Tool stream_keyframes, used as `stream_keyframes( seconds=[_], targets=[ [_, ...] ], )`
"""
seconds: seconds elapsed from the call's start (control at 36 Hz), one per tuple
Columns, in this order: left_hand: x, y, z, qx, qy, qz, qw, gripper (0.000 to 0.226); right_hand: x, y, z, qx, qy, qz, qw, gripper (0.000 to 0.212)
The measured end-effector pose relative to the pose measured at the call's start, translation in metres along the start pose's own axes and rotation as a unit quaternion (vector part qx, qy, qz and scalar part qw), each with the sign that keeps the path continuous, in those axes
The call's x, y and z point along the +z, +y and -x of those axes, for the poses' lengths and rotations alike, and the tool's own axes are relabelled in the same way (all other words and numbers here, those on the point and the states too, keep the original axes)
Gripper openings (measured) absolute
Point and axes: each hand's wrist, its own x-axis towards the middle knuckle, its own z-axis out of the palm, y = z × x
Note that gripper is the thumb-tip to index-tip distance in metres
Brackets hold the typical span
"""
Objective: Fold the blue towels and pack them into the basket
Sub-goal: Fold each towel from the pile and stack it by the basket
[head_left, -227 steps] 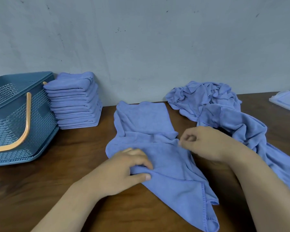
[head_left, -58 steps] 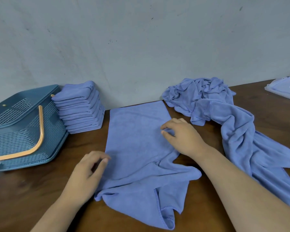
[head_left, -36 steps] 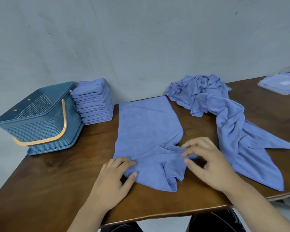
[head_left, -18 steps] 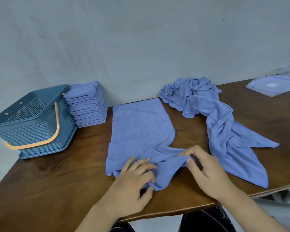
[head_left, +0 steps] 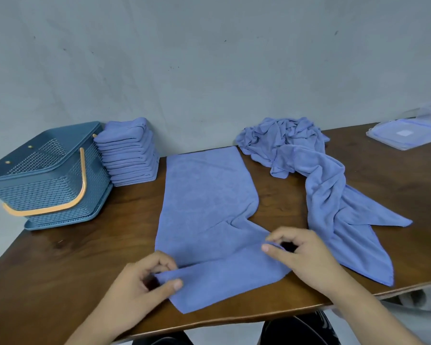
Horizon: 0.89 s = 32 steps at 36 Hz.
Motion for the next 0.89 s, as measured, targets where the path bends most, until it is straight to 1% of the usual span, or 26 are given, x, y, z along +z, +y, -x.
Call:
stream_keyframes(
  seconds=[0.03,0.06,0.11,0.14,0.19,0.28,0.33,0.36,0.39,0.42,0.44,0.47,0.5,0.56,0.61,0.67,0.72,0.78,0.83,0.89],
  targets=[
    [-0.002,-0.002,0.004,0.000,-0.031,-0.015,0.999,0.042,0.000,0.001,0.002,-0.004,-0.022,0.014,1.000,0.029],
    [-0.003,-0.004,0.008,0.000,-0.049,-0.034,0.998,0.047,-0.001,0.001,0.004,-0.012,-0.041,0.033,0.999,0.029],
    [-0.007,-0.005,0.015,0.002,-0.063,-0.061,0.996,0.060,-0.002,0.004,0.007,-0.040,-0.074,0.080,0.993,0.028],
    [-0.008,-0.005,0.017,0.007,-0.072,-0.079,0.994,0.062,-0.002,0.005,0.007,-0.054,-0.092,0.100,0.989,0.031],
    [-0.007,-0.007,0.021,0.028,-0.077,-0.117,0.990,0.055,-0.003,0.007,0.007,-0.070,-0.130,0.140,0.979,0.036],
    [-0.005,-0.010,0.023,0.032,-0.043,-0.118,0.992,0.027,-0.002,0.012,0.005,-0.072,-0.152,0.172,0.971,0.038],
    [-0.003,-0.010,0.023,0.024,-0.031,-0.104,0.994,0.015,-0.002,0.015,0.005,-0.055,-0.138,0.150,0.977,0.047],
    [-0.003,-0.010,0.023,0.018,-0.027,-0.088,0.996,0.015,-0.003,0.015,0.006,-0.038,-0.134,0.132,0.981,0.046],
    [-0.002,-0.009,0.023,0.009,-0.019,-0.065,0.998,0.019,-0.004,0.012,0.006,-0.025,-0.122,0.120,0.985,0.037],
    [-0.002,-0.008,0.023,-0.006,-0.009,-0.037,0.999,0.023,-0.004,0.010,0.007,-0.019,-0.107,0.118,0.987,0.020],
    [-0.002,-0.006,0.024,-0.024,0.001,-0.002,1.000,0.028,-0.005,0.005,0.008,-0.015,-0.088,0.109,0.990,0.018],
    [-0.002,-0.004,0.024,-0.042,0.012,0.041,0.998,0.033,-0.005,0.004,0.010,-0.015,-0.058,0.094,0.994,0.034],
    [-0.001,-0.002,0.023,-0.055,0.026,0.084,0.995,0.038,-0.006,0.001,0.012,-0.010,-0.021,0.071,0.997,0.045],
    [0.001,0.000,0.020,-0.064,0.073,0.132,0.986,0.049,-0.008,-0.003,0.014,-0.014,0.056,0.031,0.998,0.052],
    [0.003,0.002,0.015,-0.058,0.107,0.155,0.980,0.054,-0.010,-0.006,0.016,-0.025,0.084,0.031,0.996,0.056],
    [0.005,0.005,0.010,-0.052,0.111,0.170,0.978,0.057,-0.009,-0.011,0.019,-0.029,0.086,0.037,0.995,0.059],
    [0.006,0.008,0.007,-0.051,0.104,0.164,0.980,0.059,-0.006,-0.018,0.020,-0.030,0.102,0.021,0.994,0.049],
    [0.006,0.009,0.006,-0.049,0.103,0.159,0.981,0.056,-0.004,-0.025,0.020,-0.037,0.123,0.011,0.992,0.038],
    [0.005,0.011,0.006,-0.048,0.107,0.160,0.980,0.052,-0.004,-0.031,0.020,-0.039,0.138,0.009,0.990,0.036],
    [0.004,0.012,0.006,-0.057,0.107,0.178,0.977,0.054,-0.004,-0.037,0.018,-0.034,0.142,0.002,0.989,0.038]
  ],
)
